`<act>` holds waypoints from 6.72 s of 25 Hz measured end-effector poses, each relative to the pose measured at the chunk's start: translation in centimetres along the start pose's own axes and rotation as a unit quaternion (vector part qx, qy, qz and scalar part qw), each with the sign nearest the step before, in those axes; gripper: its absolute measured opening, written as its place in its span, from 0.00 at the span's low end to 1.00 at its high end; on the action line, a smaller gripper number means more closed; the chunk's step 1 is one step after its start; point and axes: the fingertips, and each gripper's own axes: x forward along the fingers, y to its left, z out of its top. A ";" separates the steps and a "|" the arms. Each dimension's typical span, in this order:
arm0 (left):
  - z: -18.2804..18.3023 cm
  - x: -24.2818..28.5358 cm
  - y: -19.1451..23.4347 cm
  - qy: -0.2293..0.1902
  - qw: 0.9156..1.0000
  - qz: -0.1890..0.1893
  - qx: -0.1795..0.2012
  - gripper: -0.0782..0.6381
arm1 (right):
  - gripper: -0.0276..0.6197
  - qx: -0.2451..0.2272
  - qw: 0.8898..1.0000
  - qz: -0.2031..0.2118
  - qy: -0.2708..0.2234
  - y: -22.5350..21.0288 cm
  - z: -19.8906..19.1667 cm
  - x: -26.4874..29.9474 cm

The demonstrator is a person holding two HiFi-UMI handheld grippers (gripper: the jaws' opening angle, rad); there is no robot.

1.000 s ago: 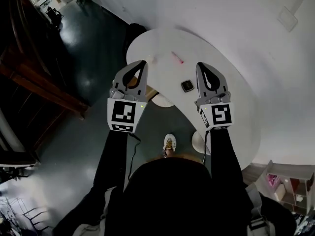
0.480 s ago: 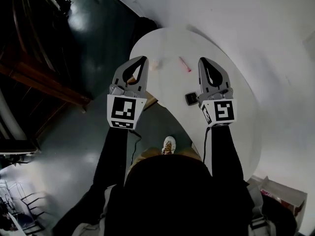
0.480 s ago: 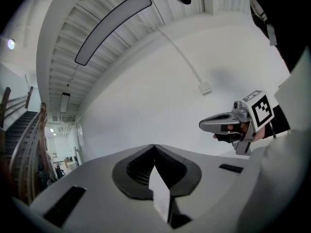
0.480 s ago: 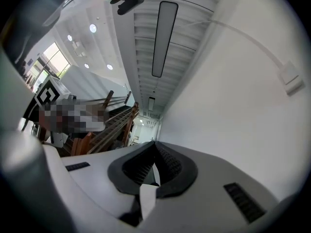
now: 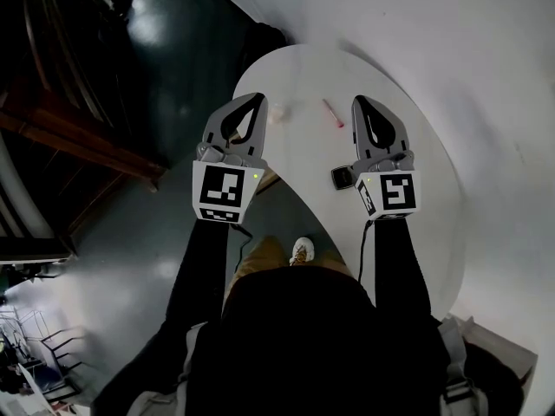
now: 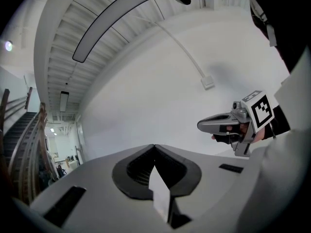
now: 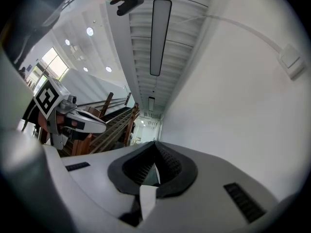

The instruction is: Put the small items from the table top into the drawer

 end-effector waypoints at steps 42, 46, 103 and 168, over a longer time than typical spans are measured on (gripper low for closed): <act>-8.9 8.6 5.0 0.013 0.986 -0.166 -0.025 0.13 | 0.08 -0.036 0.990 -0.107 0.090 1.3 -4.8 9.1; -9.2 9.3 4.1 0.019 0.985 -0.170 -0.032 0.13 | 0.08 -0.034 0.989 -0.110 0.092 0.2 -5.1 9.1; -5.1 11.9 2.8 0.025 0.982 -0.170 -0.084 0.28 | 0.08 -0.050 0.992 -0.085 0.082 -3.0 -3.7 10.0; -45.0 -6.2 4.8 0.418 0.885 -0.079 -0.190 0.45 | 0.08 -0.036 0.994 0.083 0.063 14.5 -4.3 17.1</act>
